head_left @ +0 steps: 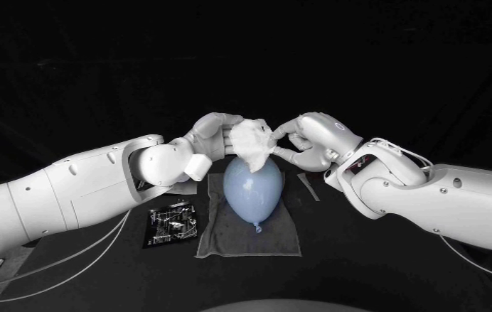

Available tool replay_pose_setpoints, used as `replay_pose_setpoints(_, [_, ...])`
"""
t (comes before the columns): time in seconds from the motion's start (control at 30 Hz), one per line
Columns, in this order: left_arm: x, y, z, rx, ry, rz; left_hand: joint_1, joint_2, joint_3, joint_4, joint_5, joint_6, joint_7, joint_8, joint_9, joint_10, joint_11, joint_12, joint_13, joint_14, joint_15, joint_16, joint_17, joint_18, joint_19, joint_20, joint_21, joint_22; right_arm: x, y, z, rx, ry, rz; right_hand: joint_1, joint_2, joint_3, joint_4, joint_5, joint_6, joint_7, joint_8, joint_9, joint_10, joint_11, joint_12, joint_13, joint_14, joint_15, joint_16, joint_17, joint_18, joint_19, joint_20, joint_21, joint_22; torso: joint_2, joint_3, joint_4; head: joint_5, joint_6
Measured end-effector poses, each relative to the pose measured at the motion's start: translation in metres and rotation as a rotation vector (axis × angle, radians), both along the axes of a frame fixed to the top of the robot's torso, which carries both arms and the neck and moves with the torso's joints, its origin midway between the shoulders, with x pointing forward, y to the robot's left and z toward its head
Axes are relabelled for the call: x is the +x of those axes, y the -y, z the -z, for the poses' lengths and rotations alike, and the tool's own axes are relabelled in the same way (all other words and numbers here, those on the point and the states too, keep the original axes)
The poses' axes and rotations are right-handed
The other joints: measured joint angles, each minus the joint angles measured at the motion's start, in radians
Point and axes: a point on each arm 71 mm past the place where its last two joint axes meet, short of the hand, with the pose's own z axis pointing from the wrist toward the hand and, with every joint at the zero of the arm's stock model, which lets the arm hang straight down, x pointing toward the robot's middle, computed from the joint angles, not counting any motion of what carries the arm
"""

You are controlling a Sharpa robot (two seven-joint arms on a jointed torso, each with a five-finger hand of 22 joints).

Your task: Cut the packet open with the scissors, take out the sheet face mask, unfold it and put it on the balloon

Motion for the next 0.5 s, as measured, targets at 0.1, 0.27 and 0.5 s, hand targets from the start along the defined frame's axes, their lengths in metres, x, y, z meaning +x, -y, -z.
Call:
replay_pose_setpoints(0.1, [0.0,0.0,0.0,0.001,-0.001,0.001,0.0,0.0,0.002,0.002,0.0,0.0,0.0,0.0,0.0,0.0,0.0,0.0,0.0,0.002,0.002,0.0,0.0,0.0,0.004,0.0,0.0,0.0,0.002,0.001,0.002,0.001,-0.007,0.002,-0.001,0.0,0.0,0.0,0.0,-0.031,0.008,0.001,0.006,0.0,0.0,-0.007,0.0,0.0,0.0,0.0,0.0,0.0,0.0,0.0,-0.013,0.0,0.0,-0.0004,0.0002,0.0,-0.001])
replay_pose_setpoints(0.27, [0.0,0.0,0.0,0.004,-0.001,0.002,0.009,0.0,0.0,0.005,0.0,0.0,0.0,-0.004,0.0,0.0,0.0,0.0,0.0,0.005,-0.002,0.0,0.001,-0.001,0.011,-0.003,0.005,0.0,0.004,0.004,0.004,0.006,-0.015,0.011,-0.037,-0.028,-0.019,0.019,0.0,-0.107,0.042,-0.055,-0.018,-0.003,0.026,-0.054,0.0,0.0,0.017,0.0,0.001,0.0,0.0,0.0,-0.039,0.0,0.0,-0.0006,0.0006,-0.001,-0.002])
replay_pose_setpoints(0.5, [0.0,-0.001,0.001,0.009,0.001,0.005,0.009,0.0,-0.003,0.013,0.0,0.003,-0.003,-0.004,0.001,0.004,-0.004,0.0,0.0,0.014,-0.003,0.004,0.003,-0.002,0.029,-0.005,0.008,0.0,0.01,0.015,0.006,0.007,-0.016,0.046,-0.039,-0.063,-0.042,0.02,0.0,-0.168,0.079,-0.109,-0.044,0.0,0.054,-0.13,-0.001,-0.001,0.041,-0.001,0.001,0.0,-0.008,0.028,-0.092,0.001,0.0,-0.0011,0.0001,-0.002,-0.002])
